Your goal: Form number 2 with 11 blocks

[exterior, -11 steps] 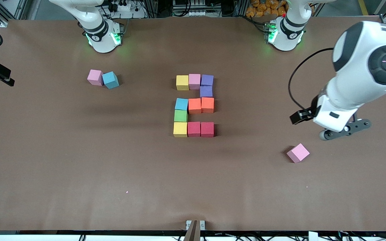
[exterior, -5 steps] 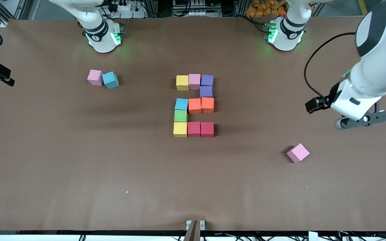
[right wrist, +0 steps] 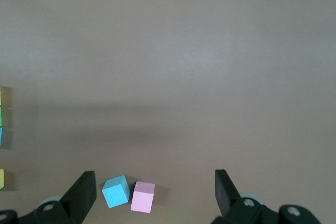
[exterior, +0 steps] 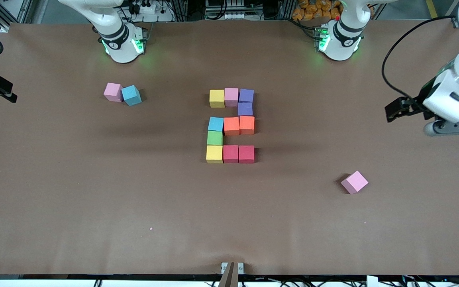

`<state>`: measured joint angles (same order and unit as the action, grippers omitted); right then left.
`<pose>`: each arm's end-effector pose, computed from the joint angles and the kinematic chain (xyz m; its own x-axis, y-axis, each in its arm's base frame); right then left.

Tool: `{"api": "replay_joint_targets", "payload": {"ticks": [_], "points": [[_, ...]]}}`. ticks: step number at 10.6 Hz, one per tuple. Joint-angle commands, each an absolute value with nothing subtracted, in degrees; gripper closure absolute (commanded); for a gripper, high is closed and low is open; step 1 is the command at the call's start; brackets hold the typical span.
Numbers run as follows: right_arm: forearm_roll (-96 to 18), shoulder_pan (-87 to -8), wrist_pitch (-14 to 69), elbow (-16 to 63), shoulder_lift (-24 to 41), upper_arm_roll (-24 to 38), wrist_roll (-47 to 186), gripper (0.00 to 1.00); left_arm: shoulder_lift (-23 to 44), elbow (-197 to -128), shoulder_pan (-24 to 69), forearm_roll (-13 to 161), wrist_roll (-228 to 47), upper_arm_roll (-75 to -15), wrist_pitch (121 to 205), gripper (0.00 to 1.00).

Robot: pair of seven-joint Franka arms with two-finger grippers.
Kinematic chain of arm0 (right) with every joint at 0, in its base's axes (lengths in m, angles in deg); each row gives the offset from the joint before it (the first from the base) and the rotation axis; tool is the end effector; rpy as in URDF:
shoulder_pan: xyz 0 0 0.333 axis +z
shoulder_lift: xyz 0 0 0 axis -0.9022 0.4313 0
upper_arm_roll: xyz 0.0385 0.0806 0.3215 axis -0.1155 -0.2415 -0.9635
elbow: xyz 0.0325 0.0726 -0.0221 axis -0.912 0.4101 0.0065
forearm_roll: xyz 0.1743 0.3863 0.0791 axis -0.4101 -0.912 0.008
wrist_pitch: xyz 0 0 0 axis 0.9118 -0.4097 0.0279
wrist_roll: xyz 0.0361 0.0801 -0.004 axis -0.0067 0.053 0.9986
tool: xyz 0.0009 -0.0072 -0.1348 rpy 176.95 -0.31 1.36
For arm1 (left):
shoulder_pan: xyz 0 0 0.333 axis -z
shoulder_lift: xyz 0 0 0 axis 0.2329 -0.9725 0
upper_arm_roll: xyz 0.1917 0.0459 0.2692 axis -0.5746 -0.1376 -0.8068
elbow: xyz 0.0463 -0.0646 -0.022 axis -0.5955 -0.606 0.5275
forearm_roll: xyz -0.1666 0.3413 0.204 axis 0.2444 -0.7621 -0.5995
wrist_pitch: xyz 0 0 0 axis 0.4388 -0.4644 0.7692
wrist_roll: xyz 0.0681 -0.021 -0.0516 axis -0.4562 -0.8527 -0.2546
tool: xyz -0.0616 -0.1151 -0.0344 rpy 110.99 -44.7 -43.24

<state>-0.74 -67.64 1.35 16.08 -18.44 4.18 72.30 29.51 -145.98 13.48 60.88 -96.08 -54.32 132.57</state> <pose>0.5727 -0.0637 0.6336 0.9993 0.0329 0.0162 0.0326 -0.9992 0.0214 0.6181 -0.0815 0.6039 0.9974 0.0603 -0.0396 0.0579 -0.9965 -0.0600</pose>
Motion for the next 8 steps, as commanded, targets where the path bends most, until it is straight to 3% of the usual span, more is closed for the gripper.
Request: {"api": "replay_joint_targets", "payload": {"ticks": [1,8], "points": [[-1.44,-67.62,0.75,15.15,-18.16,4.20,72.50,0.00,33.32,-149.86,14.00,62.33,-94.95,-55.13,132.87,0.00],[-1.44,-67.70,0.84,15.15,-18.16,4.20,72.50,0.00,39.20,-153.98,12.59,62.77,-94.95,-55.13,132.95,0.00]]}}
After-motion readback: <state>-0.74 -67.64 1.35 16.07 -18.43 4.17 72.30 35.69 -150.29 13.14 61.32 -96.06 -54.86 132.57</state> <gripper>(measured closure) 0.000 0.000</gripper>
